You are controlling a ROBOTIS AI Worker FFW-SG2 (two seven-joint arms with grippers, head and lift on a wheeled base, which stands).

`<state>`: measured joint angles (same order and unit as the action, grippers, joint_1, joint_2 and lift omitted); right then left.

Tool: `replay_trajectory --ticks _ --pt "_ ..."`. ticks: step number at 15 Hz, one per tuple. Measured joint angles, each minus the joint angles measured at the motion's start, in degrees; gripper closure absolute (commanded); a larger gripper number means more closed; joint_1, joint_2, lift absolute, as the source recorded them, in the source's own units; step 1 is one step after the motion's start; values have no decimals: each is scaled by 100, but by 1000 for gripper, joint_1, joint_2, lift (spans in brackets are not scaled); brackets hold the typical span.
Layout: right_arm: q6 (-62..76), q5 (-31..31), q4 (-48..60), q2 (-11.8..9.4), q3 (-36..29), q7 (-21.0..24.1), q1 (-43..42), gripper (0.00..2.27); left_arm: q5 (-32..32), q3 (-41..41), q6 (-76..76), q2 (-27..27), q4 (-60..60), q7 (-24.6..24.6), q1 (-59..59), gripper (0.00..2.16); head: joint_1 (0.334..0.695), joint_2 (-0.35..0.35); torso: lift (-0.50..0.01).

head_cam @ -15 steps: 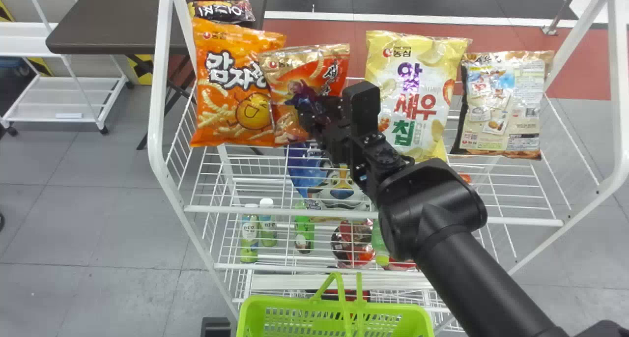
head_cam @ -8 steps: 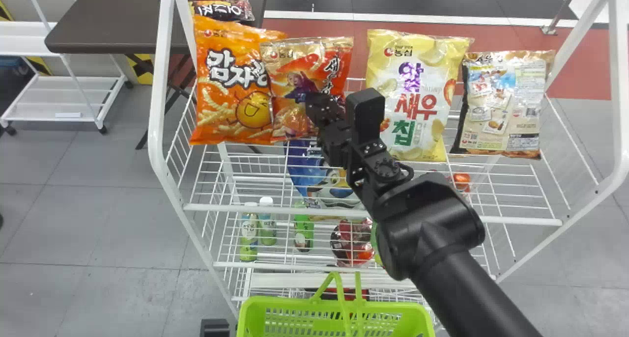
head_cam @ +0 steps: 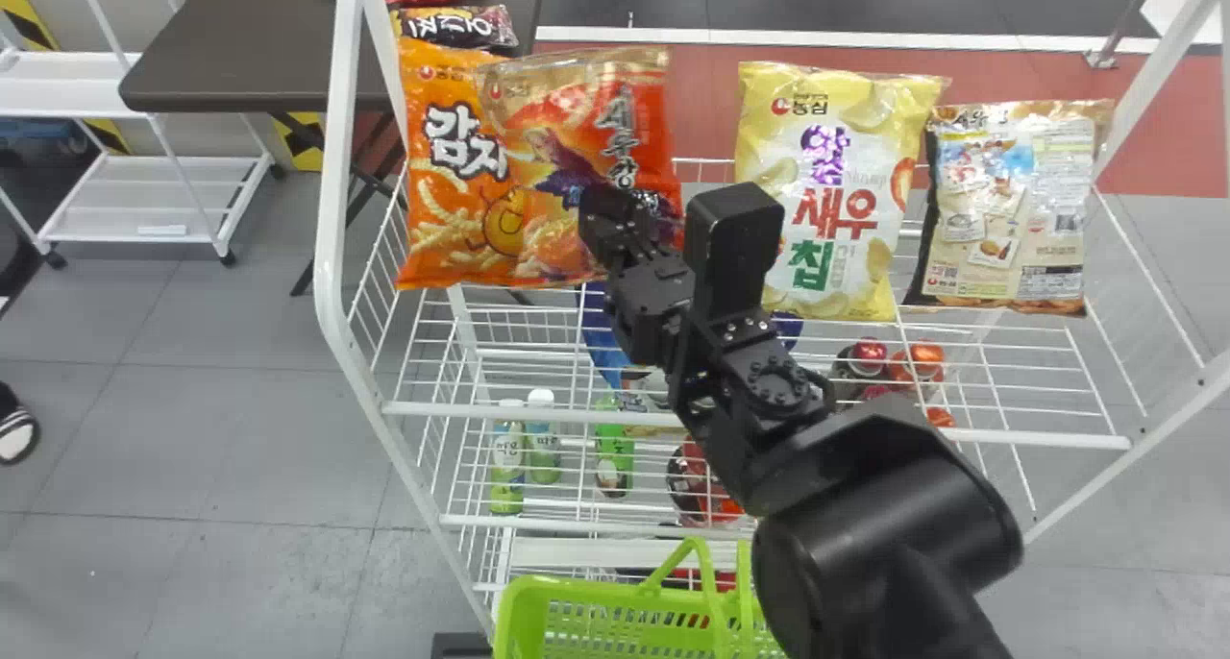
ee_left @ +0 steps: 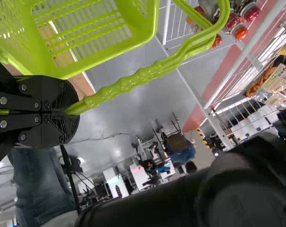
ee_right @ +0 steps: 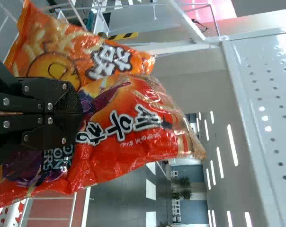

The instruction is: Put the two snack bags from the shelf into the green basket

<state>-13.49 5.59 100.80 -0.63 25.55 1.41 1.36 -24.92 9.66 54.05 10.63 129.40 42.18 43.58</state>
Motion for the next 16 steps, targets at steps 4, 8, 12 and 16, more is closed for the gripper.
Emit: replay_trajectory --ticks 4,8,12,16 --pt "-1265 87 1440 -468 -91 164 681 2246 116 70 -29 0 203 -16 151 1693 695 -50 -11" --pt "-2772 403 3085 -1041 -568 176 1608 2246 198 129 -47 -17 287 -22 204 1693 695 -157 -11" --pt "-3458 915 4249 -1515 -1472 167 2488 2246 285 222 -82 -26 289 -85 205 1693 695 -322 -11" --pt "-4633 1189 5203 -1833 -2392 15 3231 2246 319 216 -94 -34 282 -100 204 1693 695 -350 -11"
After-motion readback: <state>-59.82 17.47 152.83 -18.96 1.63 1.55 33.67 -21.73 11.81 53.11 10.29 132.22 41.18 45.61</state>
